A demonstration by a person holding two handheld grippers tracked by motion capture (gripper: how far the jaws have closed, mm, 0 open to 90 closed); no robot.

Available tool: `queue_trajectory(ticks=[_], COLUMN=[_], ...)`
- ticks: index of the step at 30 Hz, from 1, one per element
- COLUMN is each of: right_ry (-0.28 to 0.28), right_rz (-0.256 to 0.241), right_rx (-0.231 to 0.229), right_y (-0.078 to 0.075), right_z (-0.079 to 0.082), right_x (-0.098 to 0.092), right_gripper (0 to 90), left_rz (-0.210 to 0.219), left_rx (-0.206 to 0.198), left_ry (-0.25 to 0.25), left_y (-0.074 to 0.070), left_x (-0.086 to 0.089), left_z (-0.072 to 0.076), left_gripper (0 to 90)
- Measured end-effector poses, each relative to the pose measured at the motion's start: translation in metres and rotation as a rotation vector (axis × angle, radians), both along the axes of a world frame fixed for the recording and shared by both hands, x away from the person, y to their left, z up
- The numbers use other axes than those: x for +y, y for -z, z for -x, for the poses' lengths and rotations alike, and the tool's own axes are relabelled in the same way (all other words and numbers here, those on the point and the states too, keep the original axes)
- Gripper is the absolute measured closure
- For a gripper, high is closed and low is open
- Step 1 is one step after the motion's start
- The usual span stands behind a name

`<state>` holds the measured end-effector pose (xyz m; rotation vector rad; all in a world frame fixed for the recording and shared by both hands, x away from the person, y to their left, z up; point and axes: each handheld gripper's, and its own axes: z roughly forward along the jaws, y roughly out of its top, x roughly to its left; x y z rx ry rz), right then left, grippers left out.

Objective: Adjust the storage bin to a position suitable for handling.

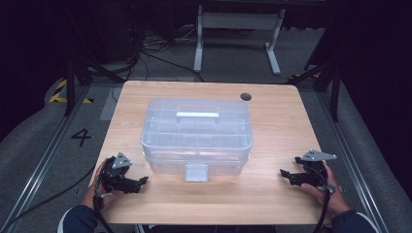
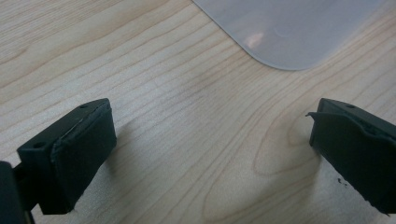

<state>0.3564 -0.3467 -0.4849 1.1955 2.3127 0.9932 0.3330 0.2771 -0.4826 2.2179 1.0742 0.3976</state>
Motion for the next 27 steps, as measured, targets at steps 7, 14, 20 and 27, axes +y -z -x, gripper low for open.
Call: queue_trajectory(ticks=[7,14,20,27], right_ry=[-0.039,-0.060,-0.080,-0.108], right_rz=[-0.013,-0.050,-0.055,-0.043], right_rx=[-0.018,-0.065,-0.096,-0.130], right_y=[-0.003,-0.022,-0.042,-0.065], right_z=[0.002,0.003,0.001,-0.003], right_x=[-0.002,0.002,0.013,0.027], right_gripper=[20.2,23.3,23.7,26.9], left_rz=[-0.002,0.001,-0.001,0.004], left_rx=[0.004,0.001,-0.001,0.002], left_ry=[0.016,0.035,0.036,0.032], left_y=[-0.001,0.000,0.000,0.000], left_x=[0.001,0.003,0.003,0.002], left_z=[0.001,0.000,0.000,0.001], left_gripper=[2.4,2.3,2.3,2.3])
